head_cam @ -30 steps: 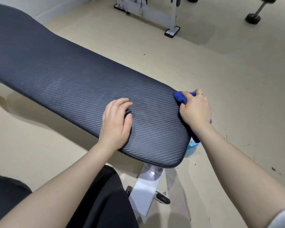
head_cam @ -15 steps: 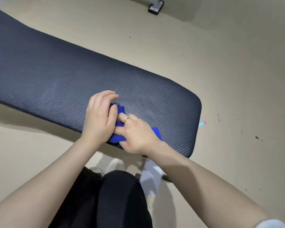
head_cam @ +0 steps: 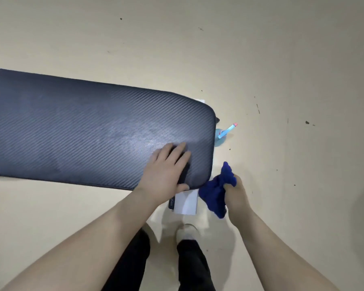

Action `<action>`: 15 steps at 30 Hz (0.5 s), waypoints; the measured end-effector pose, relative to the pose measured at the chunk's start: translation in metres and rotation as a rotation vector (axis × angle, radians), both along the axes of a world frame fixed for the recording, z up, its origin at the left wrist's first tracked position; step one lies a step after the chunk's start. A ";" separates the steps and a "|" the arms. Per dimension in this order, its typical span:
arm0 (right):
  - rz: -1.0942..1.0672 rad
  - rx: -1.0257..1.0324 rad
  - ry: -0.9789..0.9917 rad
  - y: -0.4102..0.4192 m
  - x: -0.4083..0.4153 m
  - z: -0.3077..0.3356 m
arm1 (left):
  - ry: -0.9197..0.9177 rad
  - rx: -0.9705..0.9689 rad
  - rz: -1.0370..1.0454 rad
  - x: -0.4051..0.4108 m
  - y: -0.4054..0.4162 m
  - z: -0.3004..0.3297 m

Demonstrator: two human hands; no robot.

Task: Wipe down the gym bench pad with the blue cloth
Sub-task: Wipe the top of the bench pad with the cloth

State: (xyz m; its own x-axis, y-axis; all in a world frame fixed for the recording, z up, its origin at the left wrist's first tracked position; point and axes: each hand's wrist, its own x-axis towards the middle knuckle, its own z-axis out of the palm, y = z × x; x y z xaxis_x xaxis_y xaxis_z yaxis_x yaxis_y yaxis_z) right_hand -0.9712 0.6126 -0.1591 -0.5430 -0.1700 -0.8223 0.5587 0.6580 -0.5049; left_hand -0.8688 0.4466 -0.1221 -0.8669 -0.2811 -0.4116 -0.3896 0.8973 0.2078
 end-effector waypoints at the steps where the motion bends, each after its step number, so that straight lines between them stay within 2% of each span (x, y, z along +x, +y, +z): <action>1: -0.003 -0.056 -0.036 -0.010 0.001 -0.003 | -0.016 -0.055 -0.069 -0.007 0.001 -0.003; 4: -0.110 -0.133 -0.079 -0.036 -0.001 -0.017 | -0.064 -0.093 -0.205 -0.029 -0.003 -0.013; 9: -0.329 -0.297 0.061 -0.073 -0.036 -0.023 | -0.145 -0.162 -0.272 -0.049 -0.013 -0.023; 11: -0.331 -0.341 0.077 -0.077 -0.043 -0.019 | -0.165 -0.149 -0.270 -0.052 -0.016 -0.025; 15: -0.244 -0.297 0.046 -0.040 -0.013 0.003 | -0.208 -0.102 -0.280 -0.057 -0.016 -0.021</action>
State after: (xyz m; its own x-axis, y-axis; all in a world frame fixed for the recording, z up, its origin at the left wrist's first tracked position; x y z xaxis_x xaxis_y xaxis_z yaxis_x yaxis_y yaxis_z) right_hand -0.9838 0.5724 -0.1566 -0.6320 -0.2590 -0.7304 0.6529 0.3298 -0.6819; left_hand -0.9258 0.4306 -0.1435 -0.8169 -0.0933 -0.5692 -0.1503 0.9872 0.0540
